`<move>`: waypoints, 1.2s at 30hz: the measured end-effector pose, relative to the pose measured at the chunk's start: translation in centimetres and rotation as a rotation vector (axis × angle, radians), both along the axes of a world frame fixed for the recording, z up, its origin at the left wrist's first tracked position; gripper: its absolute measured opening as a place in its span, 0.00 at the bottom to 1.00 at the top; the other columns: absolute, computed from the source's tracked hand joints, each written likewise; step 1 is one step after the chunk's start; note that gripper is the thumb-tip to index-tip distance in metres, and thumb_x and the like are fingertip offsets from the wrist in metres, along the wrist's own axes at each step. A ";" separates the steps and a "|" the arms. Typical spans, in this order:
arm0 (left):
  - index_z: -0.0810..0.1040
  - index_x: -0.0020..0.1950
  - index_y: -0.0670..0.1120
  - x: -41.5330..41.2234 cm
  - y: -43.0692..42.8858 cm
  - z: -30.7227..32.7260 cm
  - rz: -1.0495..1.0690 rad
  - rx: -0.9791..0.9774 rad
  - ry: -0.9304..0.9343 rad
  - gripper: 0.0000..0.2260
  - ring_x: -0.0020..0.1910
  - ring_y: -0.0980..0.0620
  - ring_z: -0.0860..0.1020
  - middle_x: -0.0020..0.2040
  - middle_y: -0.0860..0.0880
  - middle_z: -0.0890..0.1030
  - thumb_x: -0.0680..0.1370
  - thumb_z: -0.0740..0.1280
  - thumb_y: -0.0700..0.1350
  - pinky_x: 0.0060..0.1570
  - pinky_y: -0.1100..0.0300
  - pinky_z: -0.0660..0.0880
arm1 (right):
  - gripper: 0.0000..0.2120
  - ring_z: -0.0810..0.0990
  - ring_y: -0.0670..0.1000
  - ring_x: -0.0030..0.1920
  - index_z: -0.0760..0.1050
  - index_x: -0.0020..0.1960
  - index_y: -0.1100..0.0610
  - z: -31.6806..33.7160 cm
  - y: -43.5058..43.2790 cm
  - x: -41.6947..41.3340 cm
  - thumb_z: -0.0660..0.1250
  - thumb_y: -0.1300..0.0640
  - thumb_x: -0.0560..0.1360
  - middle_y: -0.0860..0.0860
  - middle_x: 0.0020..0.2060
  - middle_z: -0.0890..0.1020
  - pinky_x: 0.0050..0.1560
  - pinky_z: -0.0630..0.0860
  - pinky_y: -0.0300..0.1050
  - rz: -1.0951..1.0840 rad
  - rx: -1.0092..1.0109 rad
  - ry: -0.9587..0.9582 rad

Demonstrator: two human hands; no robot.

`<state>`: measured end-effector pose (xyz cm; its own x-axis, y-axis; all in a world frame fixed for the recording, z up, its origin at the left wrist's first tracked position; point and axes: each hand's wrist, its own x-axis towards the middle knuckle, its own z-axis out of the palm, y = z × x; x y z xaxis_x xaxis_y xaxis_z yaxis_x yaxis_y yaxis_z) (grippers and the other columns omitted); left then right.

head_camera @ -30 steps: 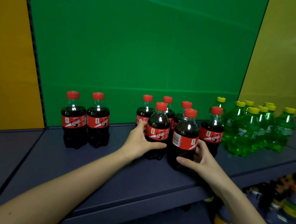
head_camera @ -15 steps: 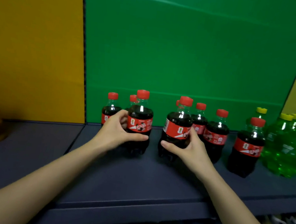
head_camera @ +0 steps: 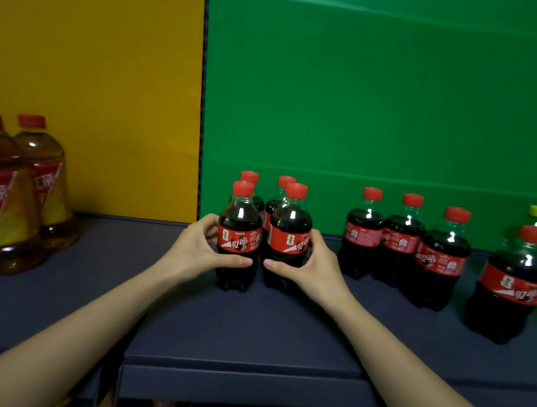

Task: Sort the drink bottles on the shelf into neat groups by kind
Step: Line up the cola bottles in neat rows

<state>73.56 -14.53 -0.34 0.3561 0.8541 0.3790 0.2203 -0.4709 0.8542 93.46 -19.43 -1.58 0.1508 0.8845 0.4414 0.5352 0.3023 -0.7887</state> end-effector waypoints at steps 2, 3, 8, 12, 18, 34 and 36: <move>0.70 0.51 0.56 0.0 0.2 -0.2 0.002 0.000 -0.006 0.25 0.52 0.63 0.76 0.52 0.57 0.78 0.61 0.79 0.41 0.48 0.68 0.74 | 0.34 0.75 0.44 0.55 0.67 0.62 0.54 -0.2 0.1 -0.1 0.79 0.51 0.61 0.46 0.55 0.76 0.54 0.69 0.36 -0.002 -0.010 -0.020; 0.70 0.52 0.56 0.0 0.3 -0.3 -0.001 0.000 -0.008 0.26 0.53 0.62 0.76 0.53 0.57 0.78 0.61 0.79 0.42 0.50 0.68 0.73 | 0.34 0.74 0.44 0.55 0.67 0.62 0.54 -0.3 0.1 -0.1 0.79 0.51 0.61 0.47 0.55 0.76 0.54 0.68 0.36 -0.005 -0.015 -0.023; 0.70 0.56 0.52 0.1 0.6 -0.7 -0.029 0.015 -0.009 0.27 0.55 0.65 0.75 0.55 0.58 0.77 0.63 0.78 0.41 0.48 0.73 0.73 | 0.36 0.75 0.46 0.57 0.66 0.63 0.55 -0.7 0.3 -0.3 0.79 0.48 0.60 0.48 0.58 0.76 0.57 0.71 0.41 -0.060 -0.018 -0.047; 0.70 0.60 0.49 0.2 0.6 -1.1 -0.030 0.044 -0.006 0.29 0.57 0.65 0.74 0.57 0.58 0.77 0.63 0.78 0.43 0.50 0.76 0.72 | 0.36 0.73 0.49 0.61 0.63 0.63 0.55 -1.2 0.5 -0.9 0.75 0.42 0.63 0.49 0.60 0.74 0.60 0.71 0.47 -0.104 -0.014 -0.177; 0.70 0.62 0.50 -0.1 0.5 -1.3 -0.055 0.033 -0.012 0.29 0.58 0.62 0.74 0.58 0.56 0.77 0.65 0.77 0.42 0.51 0.70 0.74 | 0.36 0.71 0.51 0.63 0.59 0.65 0.56 -1.5 0.2 -1.5 0.71 0.40 0.67 0.49 0.62 0.72 0.59 0.70 0.45 -0.130 -0.028 -0.238; 0.73 0.55 0.42 0.2 -2.8 0.9 0.273 0.730 -0.045 0.15 0.51 0.56 0.71 0.51 0.51 0.72 0.73 0.68 0.48 0.51 0.66 0.69 | 0.18 0.76 0.47 0.53 0.69 0.61 0.54 -0.6 -3.5 2.1 0.64 0.47 0.75 0.46 0.51 0.76 0.57 0.73 0.47 -0.233 0.036 -0.211; 0.74 0.49 0.42 1.2 -3.9 1.5 0.168 0.768 -0.051 0.09 0.45 0.56 0.72 0.46 0.50 0.75 0.73 0.65 0.46 0.45 0.68 0.70 | 0.15 0.76 0.49 0.54 0.69 0.62 0.58 -0.5 -4.2 3.9 0.64 0.57 0.76 0.50 0.52 0.76 0.53 0.71 0.40 -0.302 0.071 -0.138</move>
<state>74.73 -18.44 1.13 0.2116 0.3870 0.8975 0.3100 -0.8974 0.3139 97.39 -23.64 -2.07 0.3364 0.7753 0.5346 0.7092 0.1650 -0.6855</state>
